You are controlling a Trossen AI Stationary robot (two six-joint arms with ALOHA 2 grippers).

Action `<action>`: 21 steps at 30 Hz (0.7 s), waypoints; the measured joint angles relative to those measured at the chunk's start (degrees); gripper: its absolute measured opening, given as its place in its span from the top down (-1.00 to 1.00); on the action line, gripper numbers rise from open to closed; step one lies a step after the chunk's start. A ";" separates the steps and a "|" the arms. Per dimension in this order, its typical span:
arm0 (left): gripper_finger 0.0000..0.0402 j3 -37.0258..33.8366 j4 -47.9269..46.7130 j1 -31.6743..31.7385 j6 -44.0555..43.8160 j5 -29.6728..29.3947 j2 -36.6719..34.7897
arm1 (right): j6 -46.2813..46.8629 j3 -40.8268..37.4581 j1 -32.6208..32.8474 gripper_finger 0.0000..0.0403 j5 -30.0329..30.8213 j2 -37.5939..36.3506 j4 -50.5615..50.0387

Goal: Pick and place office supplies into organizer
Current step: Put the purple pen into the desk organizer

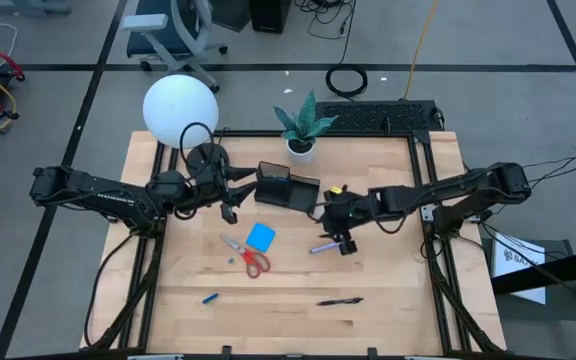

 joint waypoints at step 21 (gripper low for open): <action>0.11 1.10 0.87 0.04 1.55 -0.02 -0.04 | 10.88 4.46 3.44 0.15 3.72 2.36 -20.04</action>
